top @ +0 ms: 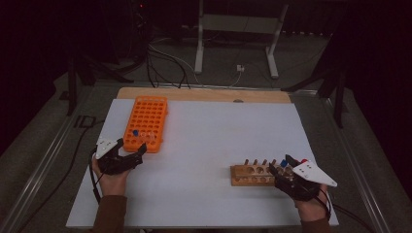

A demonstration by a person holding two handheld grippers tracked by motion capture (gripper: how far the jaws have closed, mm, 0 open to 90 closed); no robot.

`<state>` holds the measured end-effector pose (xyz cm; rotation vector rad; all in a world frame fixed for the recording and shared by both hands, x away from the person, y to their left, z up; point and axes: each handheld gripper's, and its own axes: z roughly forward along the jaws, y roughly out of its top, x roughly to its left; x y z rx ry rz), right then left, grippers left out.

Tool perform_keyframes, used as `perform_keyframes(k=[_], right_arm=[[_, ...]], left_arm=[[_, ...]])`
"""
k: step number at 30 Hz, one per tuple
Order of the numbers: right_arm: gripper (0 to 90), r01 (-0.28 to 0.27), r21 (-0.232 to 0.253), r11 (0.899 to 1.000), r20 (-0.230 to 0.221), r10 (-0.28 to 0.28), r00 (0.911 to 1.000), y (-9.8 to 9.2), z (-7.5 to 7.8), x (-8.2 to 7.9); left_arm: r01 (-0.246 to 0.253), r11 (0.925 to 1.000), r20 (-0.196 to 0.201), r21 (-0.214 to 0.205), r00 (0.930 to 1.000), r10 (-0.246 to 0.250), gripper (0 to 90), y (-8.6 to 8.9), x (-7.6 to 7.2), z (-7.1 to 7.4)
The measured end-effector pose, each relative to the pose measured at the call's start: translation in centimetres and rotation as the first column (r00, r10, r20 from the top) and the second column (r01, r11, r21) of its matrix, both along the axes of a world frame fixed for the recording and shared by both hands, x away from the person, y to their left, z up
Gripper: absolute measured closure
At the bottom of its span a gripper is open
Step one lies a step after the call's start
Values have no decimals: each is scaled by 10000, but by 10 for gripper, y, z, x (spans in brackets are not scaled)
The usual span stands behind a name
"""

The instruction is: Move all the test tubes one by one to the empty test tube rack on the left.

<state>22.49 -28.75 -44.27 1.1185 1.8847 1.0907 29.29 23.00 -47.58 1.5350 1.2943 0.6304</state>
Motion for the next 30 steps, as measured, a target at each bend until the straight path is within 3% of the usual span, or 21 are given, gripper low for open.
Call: perform_keyframes(k=[5,11,17,30], right_arm=[[529,-116,57,9999,-442,119,9990,0,-8,3],[721,119,211,9997,-690,-104,9976,-7,-12,6],[757,127,178,9998,-1103,-106,9938,-7,-18,10],[763,-89,304,9995,-523,105,9986,-7,9,7]], left_arm=[[64,10000,24,-37,10000,-64,83,-2,-1,1],[121,9999,34,-103,9999,-121,83,-2,-2,2],[196,9998,151,-91,9997,-194,80,-5,-4,6],[407,9992,326,-21,9986,-406,16,-11,-7,13]])
